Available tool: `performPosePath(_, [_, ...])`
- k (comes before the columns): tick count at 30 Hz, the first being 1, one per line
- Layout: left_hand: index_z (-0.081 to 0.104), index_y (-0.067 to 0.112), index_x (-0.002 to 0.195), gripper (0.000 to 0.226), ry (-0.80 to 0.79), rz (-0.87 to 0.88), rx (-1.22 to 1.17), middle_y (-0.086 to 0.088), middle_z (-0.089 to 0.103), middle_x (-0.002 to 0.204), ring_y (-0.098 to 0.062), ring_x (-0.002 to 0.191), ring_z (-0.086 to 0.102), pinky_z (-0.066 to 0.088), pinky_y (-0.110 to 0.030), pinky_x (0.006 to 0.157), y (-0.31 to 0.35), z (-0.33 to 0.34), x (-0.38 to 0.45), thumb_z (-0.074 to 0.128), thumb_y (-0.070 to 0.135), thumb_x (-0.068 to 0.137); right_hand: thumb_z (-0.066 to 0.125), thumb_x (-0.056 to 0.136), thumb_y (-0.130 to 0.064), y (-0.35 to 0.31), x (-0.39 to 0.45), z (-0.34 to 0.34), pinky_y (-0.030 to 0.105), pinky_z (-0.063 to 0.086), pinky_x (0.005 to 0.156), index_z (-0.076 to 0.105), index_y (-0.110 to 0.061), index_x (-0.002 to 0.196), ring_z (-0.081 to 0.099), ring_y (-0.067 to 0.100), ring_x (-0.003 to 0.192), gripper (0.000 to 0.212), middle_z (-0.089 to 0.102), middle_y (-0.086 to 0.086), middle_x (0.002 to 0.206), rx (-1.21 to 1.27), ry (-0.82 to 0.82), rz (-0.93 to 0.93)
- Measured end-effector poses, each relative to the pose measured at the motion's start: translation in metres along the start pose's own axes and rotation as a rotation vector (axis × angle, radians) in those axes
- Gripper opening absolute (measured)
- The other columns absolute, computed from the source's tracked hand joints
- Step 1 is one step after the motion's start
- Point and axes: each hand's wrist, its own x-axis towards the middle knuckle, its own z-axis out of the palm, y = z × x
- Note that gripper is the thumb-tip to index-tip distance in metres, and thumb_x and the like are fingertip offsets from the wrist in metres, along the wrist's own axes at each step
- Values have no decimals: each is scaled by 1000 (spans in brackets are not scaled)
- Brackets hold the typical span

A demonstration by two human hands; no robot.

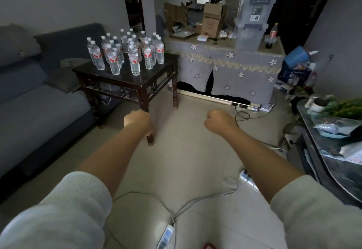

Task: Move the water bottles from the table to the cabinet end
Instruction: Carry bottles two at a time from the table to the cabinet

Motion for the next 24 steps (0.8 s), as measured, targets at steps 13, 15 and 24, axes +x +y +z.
performPosePath(13, [55,8,126,40,9,-123,-35,-13,53,132,-31,122,51,46,-40,96,37,-31,276,37,26,95,45,92,-18,9,322,-14,35,46,91,60,-3,117,55,35,114,33,58,20,124,6,-59,-154])
performPosePath(15, [56,7,125,41,5,-135,-39,-14,54,131,-31,121,51,46,-40,95,38,-33,307,35,28,96,46,91,-16,6,361,-11,33,45,81,59,1,115,57,36,110,32,60,22,118,23,-85,-162])
performPosePath(24, [57,8,122,45,-9,-185,-23,-13,55,127,-31,119,52,47,-40,92,12,-32,477,33,36,97,47,91,-21,-41,529,17,36,48,90,66,-5,108,59,34,108,30,63,17,116,17,-165,-282])
